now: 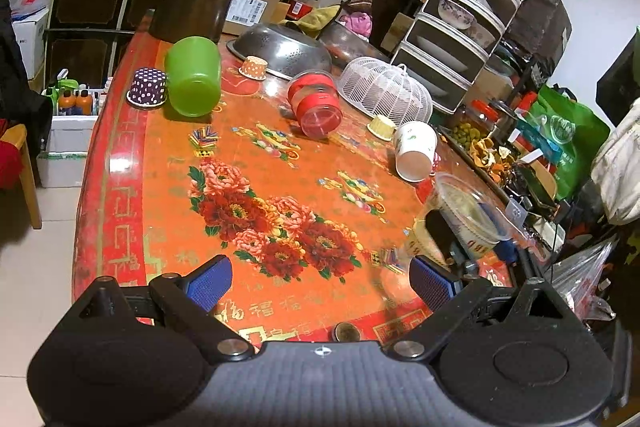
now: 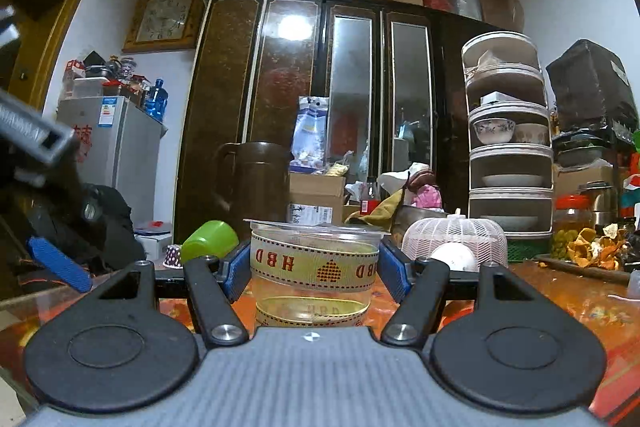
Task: Flip cup upright
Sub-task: 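Rotate the clear cup rim-up with the right tool and carry it over the table, then lower the clear cup upright onto the tablecloth and open the right tool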
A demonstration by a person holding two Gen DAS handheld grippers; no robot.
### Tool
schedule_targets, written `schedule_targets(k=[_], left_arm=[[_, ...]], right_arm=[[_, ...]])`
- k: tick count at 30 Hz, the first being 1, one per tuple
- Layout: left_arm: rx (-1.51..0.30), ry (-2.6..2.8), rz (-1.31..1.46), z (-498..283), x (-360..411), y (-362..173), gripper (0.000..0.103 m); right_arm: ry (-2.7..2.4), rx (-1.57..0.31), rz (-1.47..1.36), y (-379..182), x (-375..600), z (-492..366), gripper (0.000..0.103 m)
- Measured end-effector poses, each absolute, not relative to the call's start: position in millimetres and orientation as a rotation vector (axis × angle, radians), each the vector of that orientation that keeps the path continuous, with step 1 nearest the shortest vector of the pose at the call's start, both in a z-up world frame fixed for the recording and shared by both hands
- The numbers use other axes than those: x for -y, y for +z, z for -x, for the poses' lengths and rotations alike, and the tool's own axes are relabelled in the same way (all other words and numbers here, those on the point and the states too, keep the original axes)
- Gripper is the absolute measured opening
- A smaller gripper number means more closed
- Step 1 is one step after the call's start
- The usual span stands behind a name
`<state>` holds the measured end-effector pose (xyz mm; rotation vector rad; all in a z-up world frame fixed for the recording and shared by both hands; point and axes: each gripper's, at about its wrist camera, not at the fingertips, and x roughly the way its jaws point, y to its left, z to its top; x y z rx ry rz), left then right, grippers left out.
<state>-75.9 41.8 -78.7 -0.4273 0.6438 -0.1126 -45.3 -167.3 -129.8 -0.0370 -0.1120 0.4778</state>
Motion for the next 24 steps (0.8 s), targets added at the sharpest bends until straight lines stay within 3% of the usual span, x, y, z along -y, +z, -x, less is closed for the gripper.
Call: schedule_targets(k=[14, 18, 22, 24], left_arm=[[-0.646, -0.1, 0.454, 77.0, -49.7, -85.8, 0.097], [-0.651, -0.095, 0.445, 76.6, -48.6, -87.3, 0.097], [-0.629, -0.079, 0.398, 77.5, -44.4, -87.3, 0.097], [-0.597, -0.046, 0.332, 80.5, -40.1, -85.6, 0.099]], right_arm=[[0.505, 0.082, 0.038, -147.7, 159.6, 45.7, 0.071], [0.514, 0.053, 0.046, -148.1, 158.3, 48.5, 0.078], [0.524, -0.011, 0.049, -141.5, 159.9, 49.3, 0.1], [0.535, -0.07, 0.058, -134.5, 164.6, 51.6, 0.102]])
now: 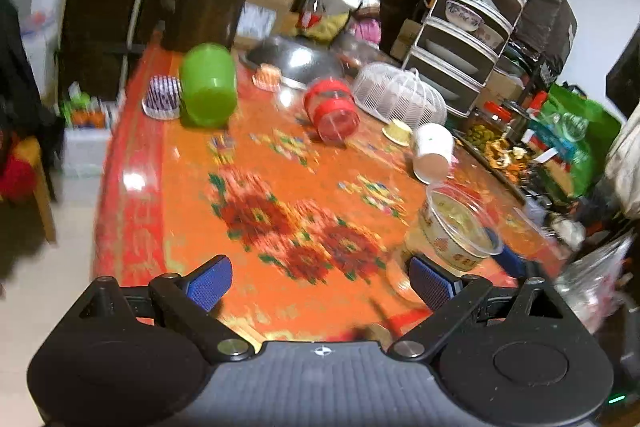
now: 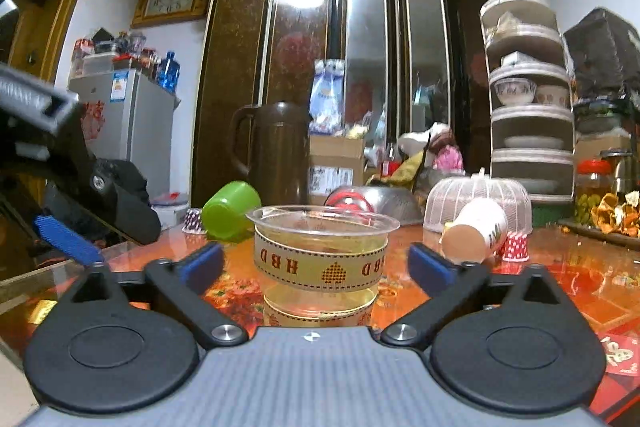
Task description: Flip cup upright
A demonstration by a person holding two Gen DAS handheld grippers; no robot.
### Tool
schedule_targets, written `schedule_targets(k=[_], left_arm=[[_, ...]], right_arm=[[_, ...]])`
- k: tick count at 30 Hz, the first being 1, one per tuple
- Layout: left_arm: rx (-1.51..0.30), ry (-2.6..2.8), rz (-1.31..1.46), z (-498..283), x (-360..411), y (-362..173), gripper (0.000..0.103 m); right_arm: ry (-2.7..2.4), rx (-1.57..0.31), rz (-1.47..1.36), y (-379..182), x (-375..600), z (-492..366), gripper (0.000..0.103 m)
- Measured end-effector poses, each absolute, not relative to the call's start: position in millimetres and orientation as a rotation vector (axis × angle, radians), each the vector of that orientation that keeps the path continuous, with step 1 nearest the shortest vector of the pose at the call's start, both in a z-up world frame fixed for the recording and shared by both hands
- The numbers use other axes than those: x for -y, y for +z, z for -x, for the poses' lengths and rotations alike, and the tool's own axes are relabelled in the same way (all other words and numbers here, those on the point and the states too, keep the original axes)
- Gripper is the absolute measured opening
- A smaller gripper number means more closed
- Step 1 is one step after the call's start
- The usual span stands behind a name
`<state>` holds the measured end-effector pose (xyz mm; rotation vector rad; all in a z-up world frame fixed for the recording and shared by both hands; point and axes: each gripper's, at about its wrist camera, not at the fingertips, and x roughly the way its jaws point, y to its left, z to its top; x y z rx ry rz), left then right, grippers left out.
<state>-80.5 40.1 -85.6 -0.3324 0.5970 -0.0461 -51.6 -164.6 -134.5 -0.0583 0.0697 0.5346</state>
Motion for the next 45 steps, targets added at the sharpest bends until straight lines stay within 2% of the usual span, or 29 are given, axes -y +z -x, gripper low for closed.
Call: schedule_targets(k=[2, 7, 12, 21, 45], left_arm=[[-0.584, -0.017, 0.252, 81.8, -34.3, -84.0, 0.103], [-0.546, 0.002, 0.108, 88.7, -23.0, -74.2, 0.103], [-0.487, -0.085, 0.051, 114.1, -11.3, -41.0, 0.103], [-0.441, -0.122, 0.043, 146.0, 5.7, -3.2, 0.103], [-0.514, -0.136, 0.091, 139.9, 4.4, -8.2, 0.103]], right_arm=[[0.535, -0.122, 0.058, -129.6, 171.9, 56.9, 0.102], [0.531, -0.321, -0.013, -100.4, 199.9, 63.9, 0.102], [0.482, -0.494, 0.026, -58.8, 217.5, 69.4, 0.102], [0.429, -0.476, -0.003, -21.9, 242.5, 102.6, 0.102], [0.484, -0.494, -0.056, -27.2, 243.3, 101.8, 0.102]])
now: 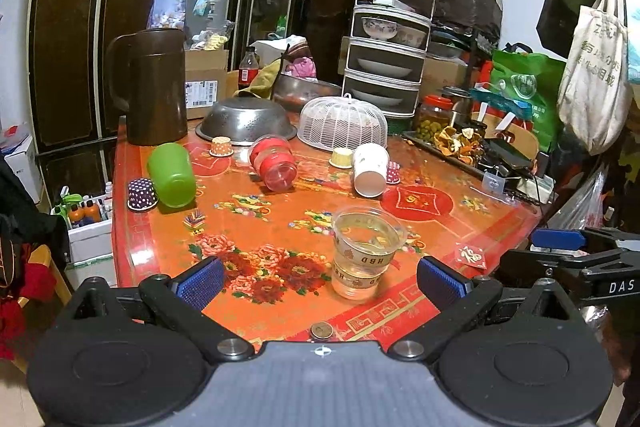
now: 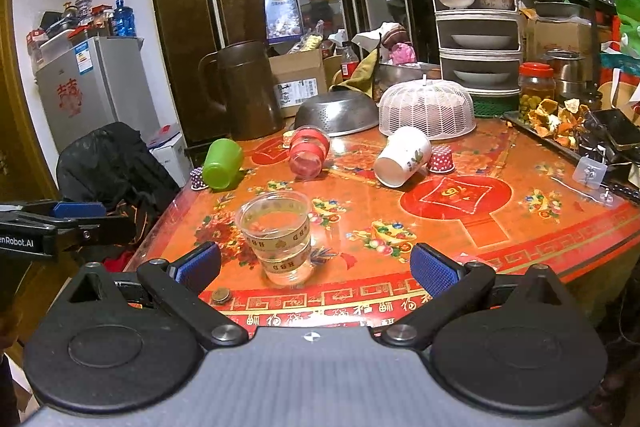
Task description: Flip cup upright
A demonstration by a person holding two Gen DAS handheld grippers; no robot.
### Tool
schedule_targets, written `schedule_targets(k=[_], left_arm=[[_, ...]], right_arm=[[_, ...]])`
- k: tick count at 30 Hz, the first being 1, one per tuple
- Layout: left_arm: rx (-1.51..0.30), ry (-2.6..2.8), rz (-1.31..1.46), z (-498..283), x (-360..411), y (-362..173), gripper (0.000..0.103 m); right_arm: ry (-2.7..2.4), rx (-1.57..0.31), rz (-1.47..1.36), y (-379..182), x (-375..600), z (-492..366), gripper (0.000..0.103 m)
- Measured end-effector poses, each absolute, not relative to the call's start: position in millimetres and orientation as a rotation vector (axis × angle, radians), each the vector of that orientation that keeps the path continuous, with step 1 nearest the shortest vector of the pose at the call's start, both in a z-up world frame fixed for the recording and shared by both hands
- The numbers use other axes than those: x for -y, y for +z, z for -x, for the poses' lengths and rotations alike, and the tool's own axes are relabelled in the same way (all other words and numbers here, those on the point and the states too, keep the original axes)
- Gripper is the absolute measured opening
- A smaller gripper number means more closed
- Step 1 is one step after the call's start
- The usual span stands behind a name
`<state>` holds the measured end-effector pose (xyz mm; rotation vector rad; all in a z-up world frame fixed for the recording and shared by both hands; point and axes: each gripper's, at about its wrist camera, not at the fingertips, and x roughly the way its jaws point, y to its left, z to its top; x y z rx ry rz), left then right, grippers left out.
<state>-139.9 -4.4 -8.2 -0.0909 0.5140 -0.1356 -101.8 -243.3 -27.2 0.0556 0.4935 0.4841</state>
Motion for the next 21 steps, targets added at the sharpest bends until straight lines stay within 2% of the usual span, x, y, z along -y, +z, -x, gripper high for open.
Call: schedule_targets(k=[21], left_arm=[[-0.529, -0.138, 0.107, 138.1, 4.5, -11.3, 0.103]], right_arm=[[0.505, -0.487, -0.057, -27.0, 242.3, 102.7, 0.102]])
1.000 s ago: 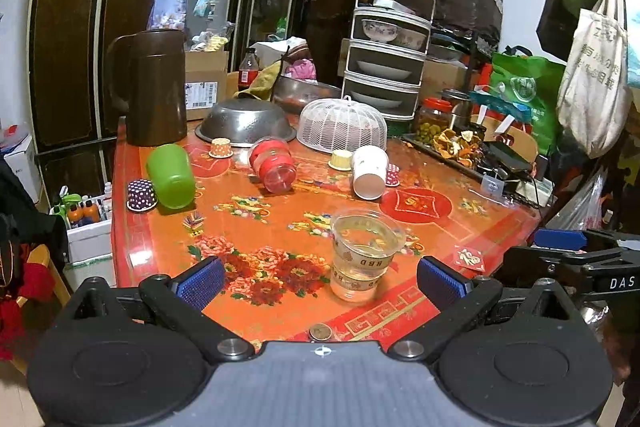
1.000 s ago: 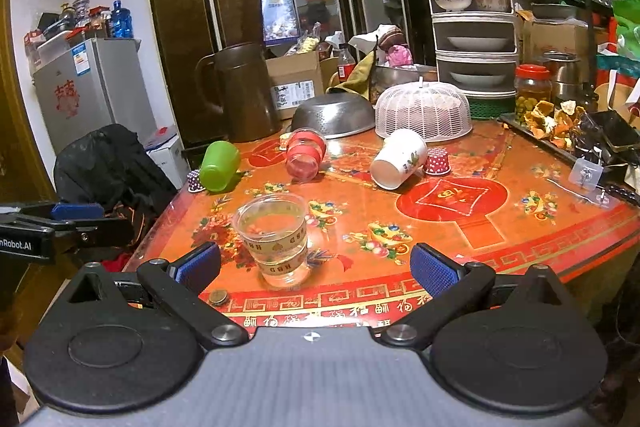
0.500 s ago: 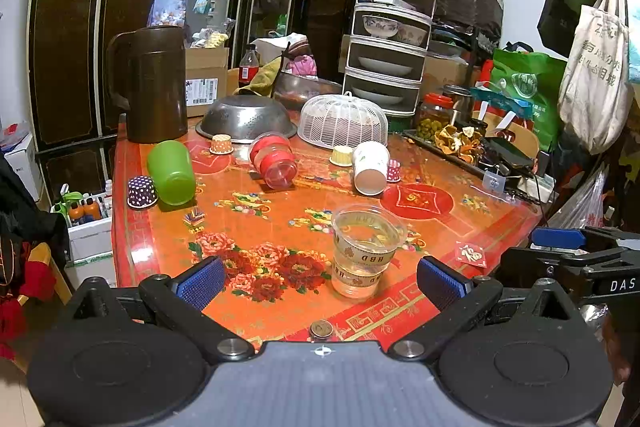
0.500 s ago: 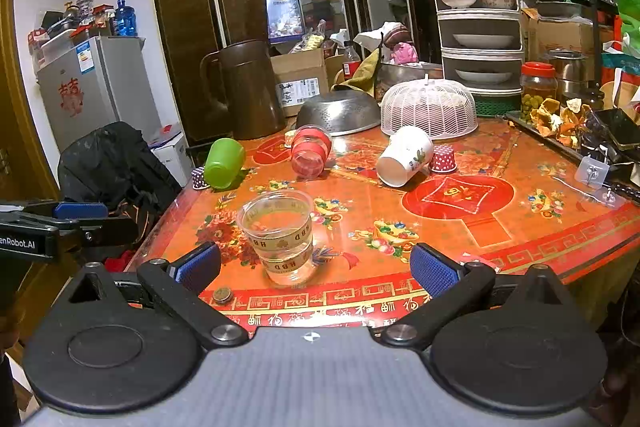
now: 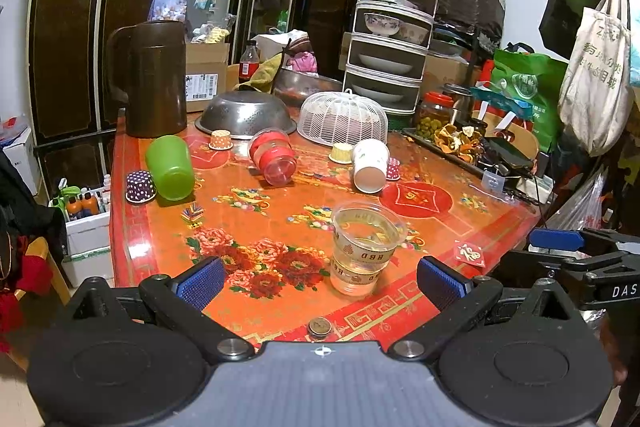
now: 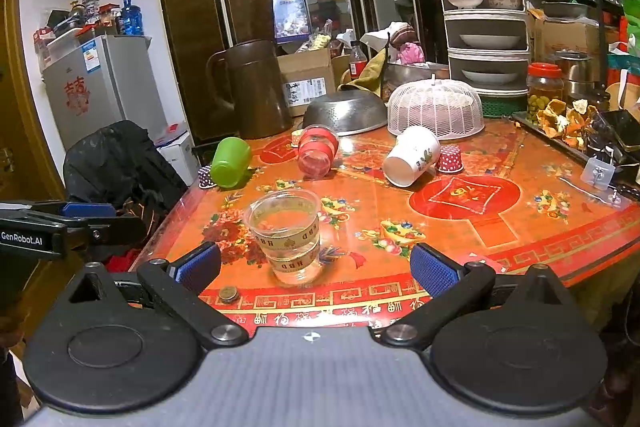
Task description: Flip cup upright
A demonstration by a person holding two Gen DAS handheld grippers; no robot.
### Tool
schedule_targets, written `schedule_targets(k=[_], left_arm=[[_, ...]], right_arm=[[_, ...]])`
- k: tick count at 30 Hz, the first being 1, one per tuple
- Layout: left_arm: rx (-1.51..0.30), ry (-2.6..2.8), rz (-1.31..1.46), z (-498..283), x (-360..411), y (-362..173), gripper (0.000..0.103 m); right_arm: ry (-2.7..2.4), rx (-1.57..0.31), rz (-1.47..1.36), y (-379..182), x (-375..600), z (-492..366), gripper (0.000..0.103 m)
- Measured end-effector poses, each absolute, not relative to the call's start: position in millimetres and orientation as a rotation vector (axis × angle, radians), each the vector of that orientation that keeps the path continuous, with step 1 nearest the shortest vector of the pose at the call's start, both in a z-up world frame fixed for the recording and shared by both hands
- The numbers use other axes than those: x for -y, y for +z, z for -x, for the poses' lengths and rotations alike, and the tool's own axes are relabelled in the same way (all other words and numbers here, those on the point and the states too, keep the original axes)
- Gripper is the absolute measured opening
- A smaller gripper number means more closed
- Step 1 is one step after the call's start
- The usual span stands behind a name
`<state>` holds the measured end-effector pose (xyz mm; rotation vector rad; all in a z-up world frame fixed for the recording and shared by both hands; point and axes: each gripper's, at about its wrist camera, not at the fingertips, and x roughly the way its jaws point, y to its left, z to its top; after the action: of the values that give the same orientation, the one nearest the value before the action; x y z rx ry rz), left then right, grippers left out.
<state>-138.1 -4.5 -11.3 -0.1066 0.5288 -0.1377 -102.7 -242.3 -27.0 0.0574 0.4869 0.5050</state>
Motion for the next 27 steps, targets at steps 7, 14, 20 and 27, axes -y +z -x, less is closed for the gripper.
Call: schedule_targets(k=[7, 14, 20, 27], left_arm=[[-0.531, -0.139, 0.107, 138.9, 4.3, -11.1, 0.103], [-0.533, -0.141, 0.105, 138.5, 4.3, -11.4, 0.103], [-0.537, -0.141, 0.108, 137.5, 2.2, -13.0, 0.103], [-0.537, -0.143, 0.106, 137.7, 3.6, -13.5, 0.103]], right_arm=[[0.511, -0.484, -0.059, -26.5, 242.1, 102.9, 0.102], [0.517, -0.488, -0.055, -27.3, 240.0, 103.5, 0.102], [0.522, -0.49, -0.054, -27.0, 240.1, 102.7, 0.102], [0.528, -0.49, -0.054, -27.6, 239.9, 103.3, 0.102]])
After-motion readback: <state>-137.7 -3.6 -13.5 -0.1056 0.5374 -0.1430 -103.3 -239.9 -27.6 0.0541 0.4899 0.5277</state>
